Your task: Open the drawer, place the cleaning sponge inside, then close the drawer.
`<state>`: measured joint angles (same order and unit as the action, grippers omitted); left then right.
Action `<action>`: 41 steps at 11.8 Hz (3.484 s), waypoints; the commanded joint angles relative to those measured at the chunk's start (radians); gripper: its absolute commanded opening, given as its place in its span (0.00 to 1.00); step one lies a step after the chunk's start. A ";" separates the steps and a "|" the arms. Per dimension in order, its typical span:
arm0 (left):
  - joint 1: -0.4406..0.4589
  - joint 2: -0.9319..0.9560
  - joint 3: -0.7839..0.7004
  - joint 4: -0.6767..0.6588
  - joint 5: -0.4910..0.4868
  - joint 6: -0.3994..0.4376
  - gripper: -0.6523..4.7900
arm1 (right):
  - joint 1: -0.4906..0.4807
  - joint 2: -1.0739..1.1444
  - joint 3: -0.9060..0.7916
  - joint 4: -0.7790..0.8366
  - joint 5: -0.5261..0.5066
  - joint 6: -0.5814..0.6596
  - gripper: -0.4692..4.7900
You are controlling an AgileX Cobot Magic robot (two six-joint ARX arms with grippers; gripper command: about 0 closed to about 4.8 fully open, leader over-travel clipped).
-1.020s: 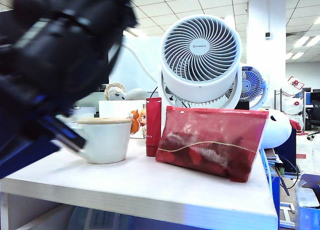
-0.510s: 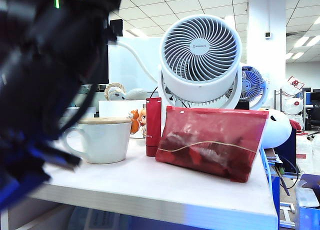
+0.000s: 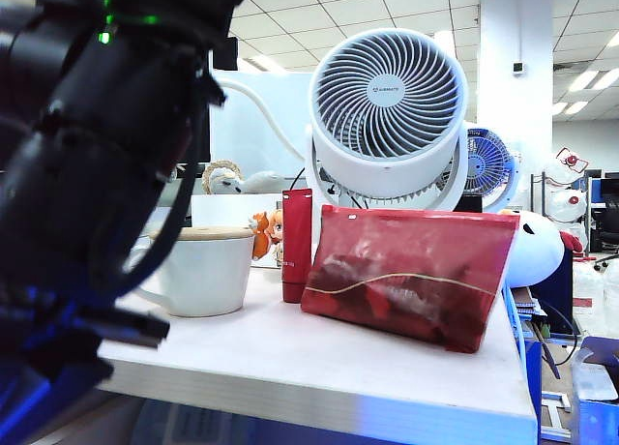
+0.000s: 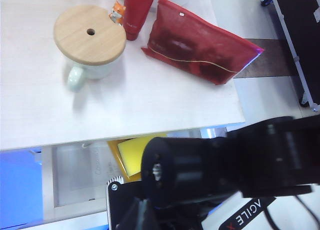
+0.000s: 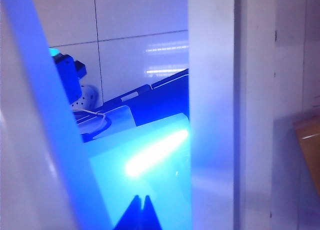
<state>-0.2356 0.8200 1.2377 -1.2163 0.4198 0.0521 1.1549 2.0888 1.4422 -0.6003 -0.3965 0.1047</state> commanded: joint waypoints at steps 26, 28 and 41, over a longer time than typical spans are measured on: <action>0.001 -0.003 0.004 -0.113 -0.041 0.023 0.12 | -0.031 0.062 0.009 -0.082 0.290 -0.004 0.09; 0.001 -0.003 0.004 -0.113 -0.041 0.023 0.12 | -0.037 0.062 0.009 -0.090 0.341 -0.016 0.09; 0.001 -0.003 0.004 -0.113 -0.042 0.023 0.12 | -0.059 0.062 0.010 -0.106 0.580 -0.166 0.09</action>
<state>-0.2356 0.8181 1.2377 -1.3354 0.3779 0.0711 1.0996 2.1536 1.4487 -0.7067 0.1631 -0.0521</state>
